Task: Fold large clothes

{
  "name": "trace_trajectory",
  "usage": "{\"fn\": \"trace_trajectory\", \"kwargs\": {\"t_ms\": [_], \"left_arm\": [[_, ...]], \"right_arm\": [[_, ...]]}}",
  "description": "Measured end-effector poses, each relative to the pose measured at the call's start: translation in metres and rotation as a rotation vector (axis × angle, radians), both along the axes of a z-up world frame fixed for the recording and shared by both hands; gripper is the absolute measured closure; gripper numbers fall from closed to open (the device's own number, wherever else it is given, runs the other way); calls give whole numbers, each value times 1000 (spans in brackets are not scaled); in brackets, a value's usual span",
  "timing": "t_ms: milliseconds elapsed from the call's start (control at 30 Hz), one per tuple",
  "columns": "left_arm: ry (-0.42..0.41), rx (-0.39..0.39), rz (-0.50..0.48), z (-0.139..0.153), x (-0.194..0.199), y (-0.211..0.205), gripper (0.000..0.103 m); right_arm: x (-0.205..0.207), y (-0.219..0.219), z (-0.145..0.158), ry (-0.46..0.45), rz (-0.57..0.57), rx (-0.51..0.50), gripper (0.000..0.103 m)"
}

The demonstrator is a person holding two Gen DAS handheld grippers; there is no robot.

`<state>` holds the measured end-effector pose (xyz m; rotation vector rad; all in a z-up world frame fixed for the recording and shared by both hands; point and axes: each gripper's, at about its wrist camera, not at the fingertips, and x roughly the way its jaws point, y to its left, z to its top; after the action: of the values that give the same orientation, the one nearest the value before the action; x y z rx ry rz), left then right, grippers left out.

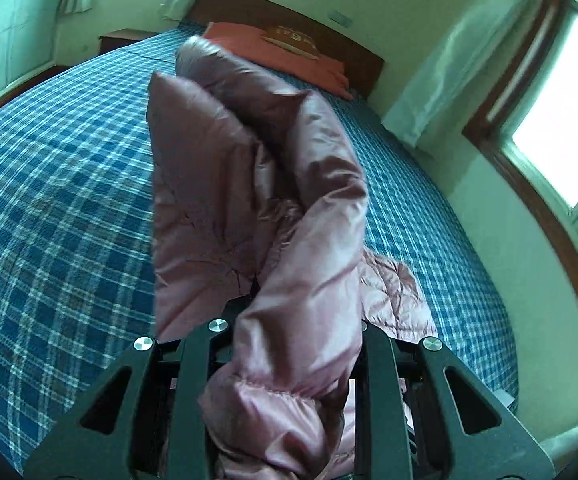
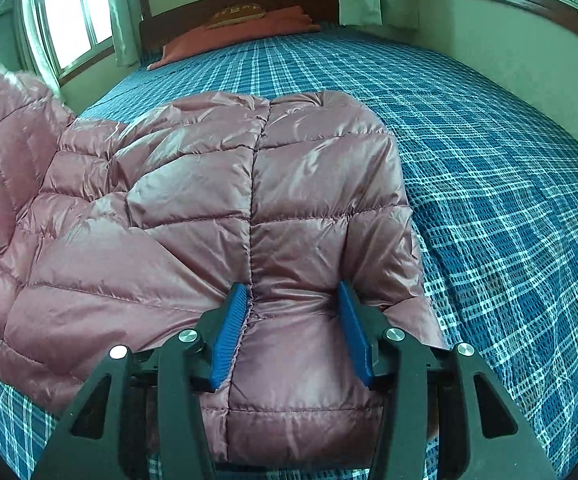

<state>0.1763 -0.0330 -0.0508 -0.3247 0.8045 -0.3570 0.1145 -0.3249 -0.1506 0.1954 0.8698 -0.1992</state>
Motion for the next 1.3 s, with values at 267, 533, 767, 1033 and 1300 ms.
{"fn": "trace_trajectory", "kwargs": {"t_ms": [267,533,767,1033,1300], "left_arm": [[29,68,-109,-21,7,-60,81],[78,144,-194,-52,8,-107,82],[95,195,-252,-77,9,-136,82],[62,206,-293,-96,6,-141,82],[40,187,-312,-72,-7,-135,67]], "right_arm": [[-5,-2,0,-10,-2,5,55],[-6,-1,-1,-14,-2,0,55],[-6,-3,-1,-19,-1,14,55],[-6,-3,-2,-20,-2,13,55],[-7,-4,-1,-26,-3,27,55]]}}
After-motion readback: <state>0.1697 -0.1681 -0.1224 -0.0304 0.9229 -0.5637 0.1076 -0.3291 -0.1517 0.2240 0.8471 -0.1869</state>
